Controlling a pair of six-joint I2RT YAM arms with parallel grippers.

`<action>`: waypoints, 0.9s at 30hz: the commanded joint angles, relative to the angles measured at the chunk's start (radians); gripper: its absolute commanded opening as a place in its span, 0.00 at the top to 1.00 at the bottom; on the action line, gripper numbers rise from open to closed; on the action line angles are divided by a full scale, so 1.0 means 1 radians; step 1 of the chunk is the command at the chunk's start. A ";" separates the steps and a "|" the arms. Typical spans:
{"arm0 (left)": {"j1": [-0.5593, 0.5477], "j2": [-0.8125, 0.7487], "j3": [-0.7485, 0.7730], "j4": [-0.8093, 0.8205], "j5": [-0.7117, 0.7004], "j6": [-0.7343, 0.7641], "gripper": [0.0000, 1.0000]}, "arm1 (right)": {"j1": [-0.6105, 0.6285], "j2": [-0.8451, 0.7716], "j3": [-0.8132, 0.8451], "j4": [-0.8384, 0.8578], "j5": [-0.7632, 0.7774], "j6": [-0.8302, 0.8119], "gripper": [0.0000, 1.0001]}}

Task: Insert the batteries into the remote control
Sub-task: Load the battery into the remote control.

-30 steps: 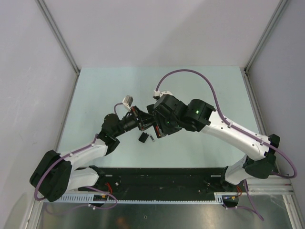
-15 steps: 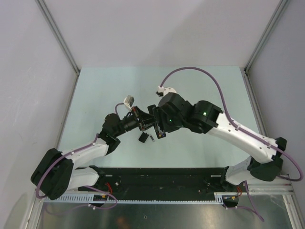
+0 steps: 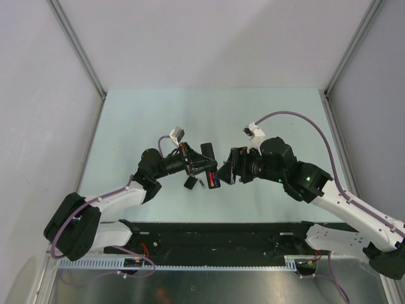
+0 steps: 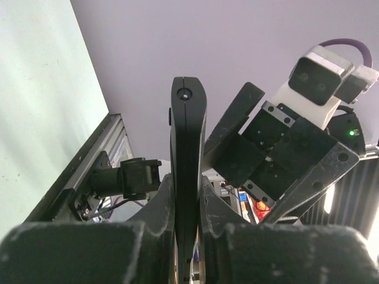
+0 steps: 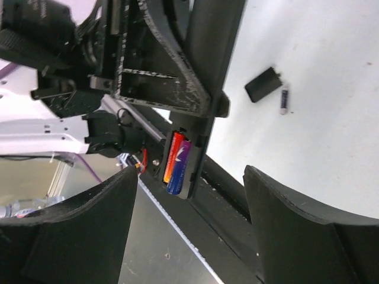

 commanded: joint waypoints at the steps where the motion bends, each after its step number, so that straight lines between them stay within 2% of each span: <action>1: -0.002 0.024 0.061 0.052 0.079 -0.028 1.00 | -0.011 -0.056 -0.048 0.229 -0.137 -0.030 0.22; 11: -0.002 0.030 0.082 0.053 0.106 -0.051 1.00 | -0.012 -0.104 -0.147 0.267 -0.186 -0.129 0.25; 27: -0.002 0.003 0.099 0.053 0.107 -0.056 1.00 | -0.012 -0.105 -0.243 0.364 -0.241 -0.071 0.24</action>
